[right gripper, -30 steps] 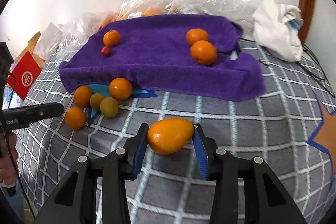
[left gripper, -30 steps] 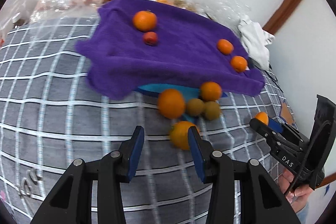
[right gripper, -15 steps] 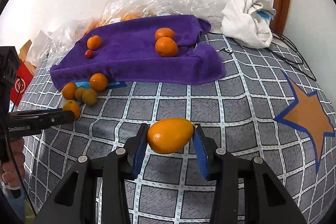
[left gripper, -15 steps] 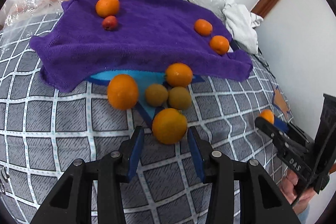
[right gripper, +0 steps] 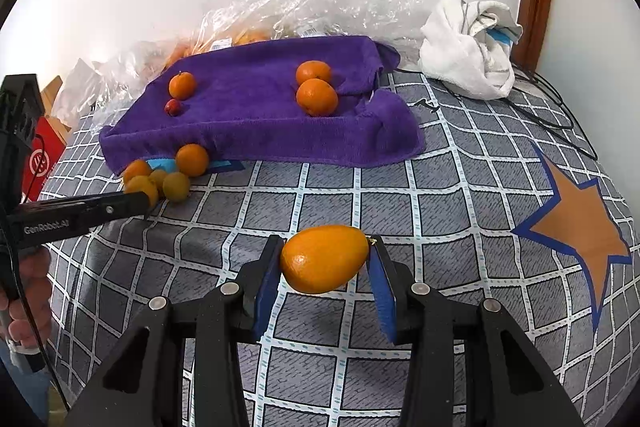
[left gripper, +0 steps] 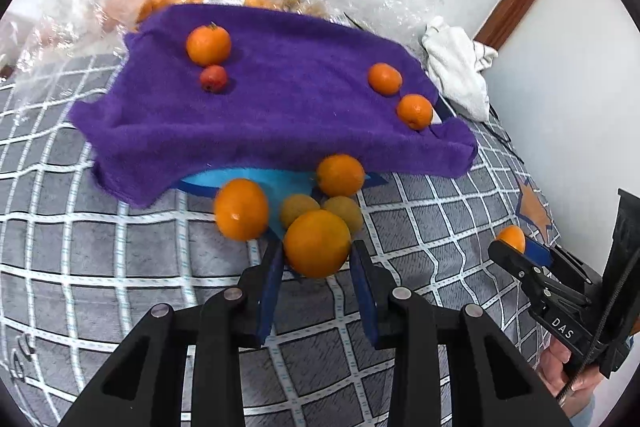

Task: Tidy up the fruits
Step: 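Grasp an orange from the pile with the left gripper, then carry the oval fruit with the right gripper while the left gripper carries its orange over the towel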

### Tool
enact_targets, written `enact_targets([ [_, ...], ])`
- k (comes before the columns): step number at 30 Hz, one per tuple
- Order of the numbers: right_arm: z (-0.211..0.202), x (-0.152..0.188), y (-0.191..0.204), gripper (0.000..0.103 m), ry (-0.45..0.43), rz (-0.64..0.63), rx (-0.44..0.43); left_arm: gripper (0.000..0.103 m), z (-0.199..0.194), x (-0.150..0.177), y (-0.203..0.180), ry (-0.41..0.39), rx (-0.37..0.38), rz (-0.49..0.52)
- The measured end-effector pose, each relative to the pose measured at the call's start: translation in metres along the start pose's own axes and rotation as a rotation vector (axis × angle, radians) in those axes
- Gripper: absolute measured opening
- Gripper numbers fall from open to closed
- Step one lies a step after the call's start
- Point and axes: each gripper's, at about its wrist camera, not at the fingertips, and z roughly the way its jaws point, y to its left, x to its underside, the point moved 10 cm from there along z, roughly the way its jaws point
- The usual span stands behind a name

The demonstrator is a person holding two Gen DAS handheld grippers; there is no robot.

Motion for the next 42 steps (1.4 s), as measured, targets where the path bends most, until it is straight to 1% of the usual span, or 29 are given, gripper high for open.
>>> enact_targets([
  [6, -0.004, -0.007, 0.004, 0.042, -0.017, -0.004, 0.001, 0.032, -0.021, -0.007, 0.018, -0.043, -0.018, -0.028],
  [12, -0.005, -0.025, 0.009, 0.042, -0.036, -0.011, 0.0, 0.032, -0.04, -0.02, 0.037, -0.084, -0.038, -0.063],
  [21, 0.001, -0.081, 0.012, 0.042, -0.096, -0.017, 0.004, 0.032, -0.062, -0.055, 0.063, -0.146, -0.092, -0.082],
  [27, 0.018, -0.104, 0.01, 0.042, -0.1, -0.003, -0.003, 0.032, -0.066, -0.078, 0.077, -0.172, -0.115, -0.092],
  [30, 0.03, -0.114, 0.015, 0.042, -0.093, 0.003, -0.027, 0.032, -0.063, -0.087, 0.082, -0.175, -0.115, -0.1],
  [34, 0.047, -0.12, 0.031, 0.042, -0.07, -0.006, -0.059, 0.032, -0.054, -0.096, 0.087, -0.168, -0.118, -0.105],
  [37, 0.063, -0.12, 0.046, 0.042, -0.04, -0.018, -0.085, 0.032, -0.047, -0.1, 0.09, -0.161, -0.118, -0.106],
  [42, 0.083, -0.115, 0.064, 0.042, 0.005, -0.05, -0.1, 0.032, -0.038, -0.104, 0.093, -0.149, -0.117, -0.104],
])
